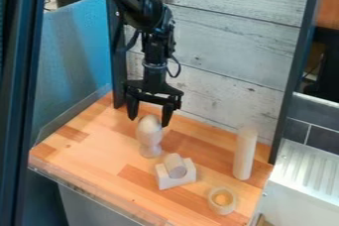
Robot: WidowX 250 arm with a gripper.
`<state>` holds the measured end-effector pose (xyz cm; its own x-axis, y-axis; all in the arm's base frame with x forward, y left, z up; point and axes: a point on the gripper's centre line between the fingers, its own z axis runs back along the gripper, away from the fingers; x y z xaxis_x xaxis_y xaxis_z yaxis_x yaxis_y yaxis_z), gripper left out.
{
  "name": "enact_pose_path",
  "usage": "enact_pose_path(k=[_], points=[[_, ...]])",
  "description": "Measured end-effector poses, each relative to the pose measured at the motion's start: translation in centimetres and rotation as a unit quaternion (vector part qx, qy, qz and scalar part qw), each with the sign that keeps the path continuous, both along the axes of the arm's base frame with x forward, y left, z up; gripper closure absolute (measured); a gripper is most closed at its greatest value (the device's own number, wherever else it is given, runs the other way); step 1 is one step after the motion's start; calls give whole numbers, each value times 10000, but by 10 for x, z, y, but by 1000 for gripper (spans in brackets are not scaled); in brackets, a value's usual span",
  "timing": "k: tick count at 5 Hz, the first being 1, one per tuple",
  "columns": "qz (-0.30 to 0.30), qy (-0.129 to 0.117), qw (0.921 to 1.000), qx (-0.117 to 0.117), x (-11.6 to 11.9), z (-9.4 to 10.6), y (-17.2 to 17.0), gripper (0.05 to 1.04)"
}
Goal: Move the ball to the upper right side of the table
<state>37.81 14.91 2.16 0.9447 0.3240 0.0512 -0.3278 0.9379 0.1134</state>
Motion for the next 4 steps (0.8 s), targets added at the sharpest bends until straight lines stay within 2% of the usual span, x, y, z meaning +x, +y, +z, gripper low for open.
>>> enact_pose_path(k=[1, 2, 3, 4], points=[[27, 98, 9999, -41, 1, -5, 1, 150], [79, 200, 9997, -89, 3, -7, 2, 379], [91, 138, 9998, -107, 5, -7, 1, 387], [28, 114, 9996, -240, 6, -8, -3, 387]])
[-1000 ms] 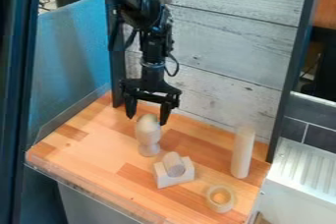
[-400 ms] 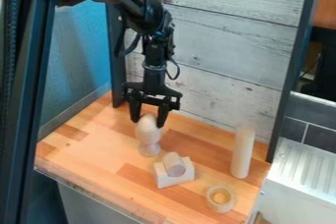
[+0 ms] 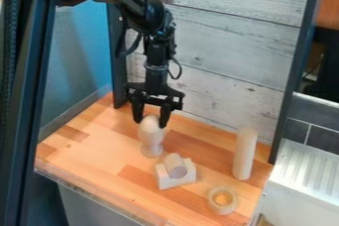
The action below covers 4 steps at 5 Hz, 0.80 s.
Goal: Move the ball to the upper right side of the table
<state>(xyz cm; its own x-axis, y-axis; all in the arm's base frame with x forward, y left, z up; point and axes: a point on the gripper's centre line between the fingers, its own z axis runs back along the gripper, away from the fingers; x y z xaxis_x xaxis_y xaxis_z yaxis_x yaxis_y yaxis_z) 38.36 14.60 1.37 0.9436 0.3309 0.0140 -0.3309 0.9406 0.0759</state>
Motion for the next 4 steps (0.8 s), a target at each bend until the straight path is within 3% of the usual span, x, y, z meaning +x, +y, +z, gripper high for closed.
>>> enact_pose_path(k=[2, 4], points=[[-305, -327, 9989, -114, 5, 27, -11, 387], [-643, -343, 9971, -235, 20, 35, -51, 387]])
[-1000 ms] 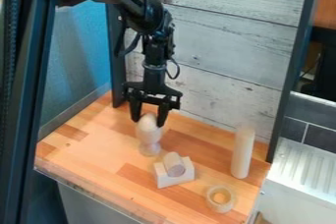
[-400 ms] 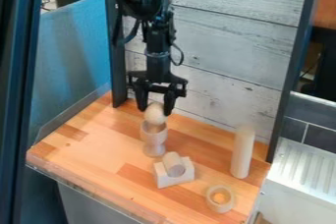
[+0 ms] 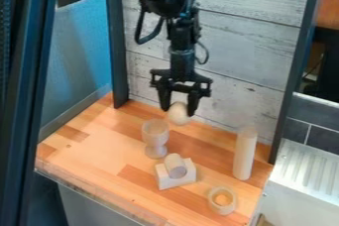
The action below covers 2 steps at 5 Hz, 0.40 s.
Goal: Move the ball to the upper right side of the table
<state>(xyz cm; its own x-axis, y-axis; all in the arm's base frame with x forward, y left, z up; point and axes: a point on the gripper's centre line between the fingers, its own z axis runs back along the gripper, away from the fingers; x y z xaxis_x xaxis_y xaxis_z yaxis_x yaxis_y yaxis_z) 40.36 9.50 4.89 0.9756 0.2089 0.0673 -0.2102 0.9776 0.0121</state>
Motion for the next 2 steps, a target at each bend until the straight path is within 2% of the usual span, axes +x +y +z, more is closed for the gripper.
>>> enact_pose_path(k=[2], points=[[-349, 112, 9993, -108, 16, -11, -32, 387]])
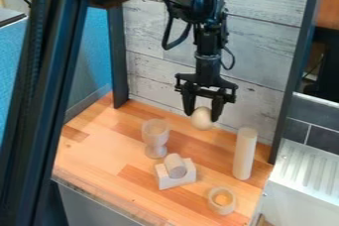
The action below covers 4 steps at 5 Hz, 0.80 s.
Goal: Move the ball to the upper right side of the table
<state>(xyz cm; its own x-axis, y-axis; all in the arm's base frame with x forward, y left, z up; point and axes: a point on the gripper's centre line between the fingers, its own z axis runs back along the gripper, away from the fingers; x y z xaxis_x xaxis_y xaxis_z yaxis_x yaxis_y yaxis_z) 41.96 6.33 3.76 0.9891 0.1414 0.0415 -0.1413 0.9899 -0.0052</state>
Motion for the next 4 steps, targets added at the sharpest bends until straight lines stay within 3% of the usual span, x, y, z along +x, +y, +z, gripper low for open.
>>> enact_pose_path(k=[2, 3, 4], points=[[-345, 1, 9992, -179, 18, -25, -5, 387], [-522, 181, 9981, -269, 17, -41, -7, 387], [-603, 160, 9976, -310, 19, -49, -8, 387]])
